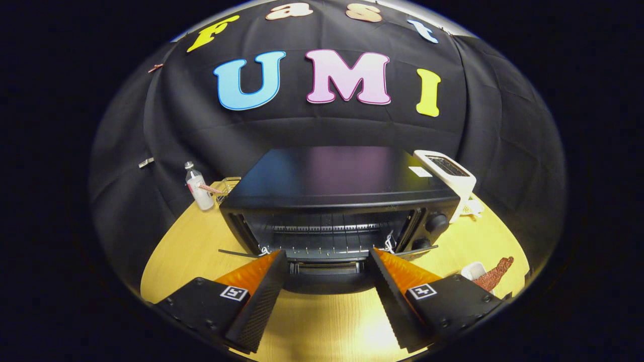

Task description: Open the toaster oven, put the food inside, and close the toaster oven door.

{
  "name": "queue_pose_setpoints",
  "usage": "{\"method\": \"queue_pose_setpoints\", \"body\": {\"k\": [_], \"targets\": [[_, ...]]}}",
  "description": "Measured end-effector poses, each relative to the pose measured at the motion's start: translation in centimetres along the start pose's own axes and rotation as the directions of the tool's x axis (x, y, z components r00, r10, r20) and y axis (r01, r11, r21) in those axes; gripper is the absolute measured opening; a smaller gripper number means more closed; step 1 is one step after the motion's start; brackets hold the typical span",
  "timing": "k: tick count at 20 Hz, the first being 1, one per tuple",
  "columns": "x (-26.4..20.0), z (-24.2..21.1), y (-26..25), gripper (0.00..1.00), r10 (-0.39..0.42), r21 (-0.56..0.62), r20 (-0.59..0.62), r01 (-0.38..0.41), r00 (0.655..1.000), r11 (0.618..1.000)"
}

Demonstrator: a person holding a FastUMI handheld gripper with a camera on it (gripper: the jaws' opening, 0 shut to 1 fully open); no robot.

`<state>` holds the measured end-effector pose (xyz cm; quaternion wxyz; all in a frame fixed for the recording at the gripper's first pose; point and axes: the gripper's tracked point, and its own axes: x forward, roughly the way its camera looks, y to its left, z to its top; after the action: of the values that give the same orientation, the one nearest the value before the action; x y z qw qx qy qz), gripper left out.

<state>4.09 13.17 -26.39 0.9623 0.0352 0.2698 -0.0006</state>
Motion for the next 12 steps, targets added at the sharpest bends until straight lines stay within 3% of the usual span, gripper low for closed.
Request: {"method": "queue_pose_setpoints", "body": {"k": [12], "targets": [[-2.1,-7.1,0.0,0.98,0.001,-0.003,-0.143,-0.002,0.99,1.0]]}}
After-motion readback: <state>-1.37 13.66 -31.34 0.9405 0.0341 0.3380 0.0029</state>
